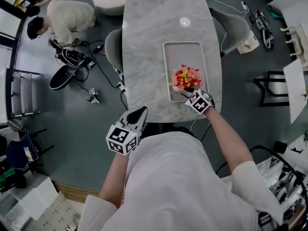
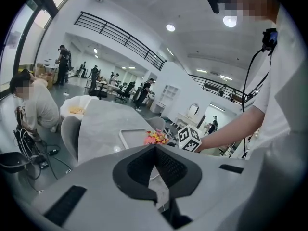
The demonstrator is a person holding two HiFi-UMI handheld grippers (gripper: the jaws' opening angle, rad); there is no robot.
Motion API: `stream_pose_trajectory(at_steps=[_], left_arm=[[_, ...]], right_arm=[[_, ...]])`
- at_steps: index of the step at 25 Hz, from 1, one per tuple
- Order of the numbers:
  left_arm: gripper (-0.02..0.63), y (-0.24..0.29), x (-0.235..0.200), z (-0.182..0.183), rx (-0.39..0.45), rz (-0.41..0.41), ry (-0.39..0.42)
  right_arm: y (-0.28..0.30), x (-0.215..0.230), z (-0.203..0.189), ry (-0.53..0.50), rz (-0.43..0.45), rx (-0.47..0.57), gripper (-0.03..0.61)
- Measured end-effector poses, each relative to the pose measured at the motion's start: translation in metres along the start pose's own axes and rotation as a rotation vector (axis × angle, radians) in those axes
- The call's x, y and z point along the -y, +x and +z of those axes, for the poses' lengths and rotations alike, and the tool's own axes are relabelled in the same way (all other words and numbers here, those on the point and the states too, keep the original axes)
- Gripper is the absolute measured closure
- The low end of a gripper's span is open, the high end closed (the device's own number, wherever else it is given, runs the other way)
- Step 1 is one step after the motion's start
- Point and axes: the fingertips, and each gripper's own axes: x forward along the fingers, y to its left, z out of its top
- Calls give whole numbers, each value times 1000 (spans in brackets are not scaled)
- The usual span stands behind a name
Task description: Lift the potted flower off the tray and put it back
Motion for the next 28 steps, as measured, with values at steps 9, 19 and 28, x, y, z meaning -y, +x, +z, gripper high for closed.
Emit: stream_pose_trajectory(at_steps=[9,19,28], left_arm=[[607,-6,-33,1,-30,7,-11],[607,-1,-56,-6,-65,2,-27],[608,0,-57,-23,-95,-33,-44]], right_arm=[[28,-5,-2,-146,-1,-116,448],[43,11,-8,-278,-77,-186,467],[44,9,-2,-308,-173,-189,523]])
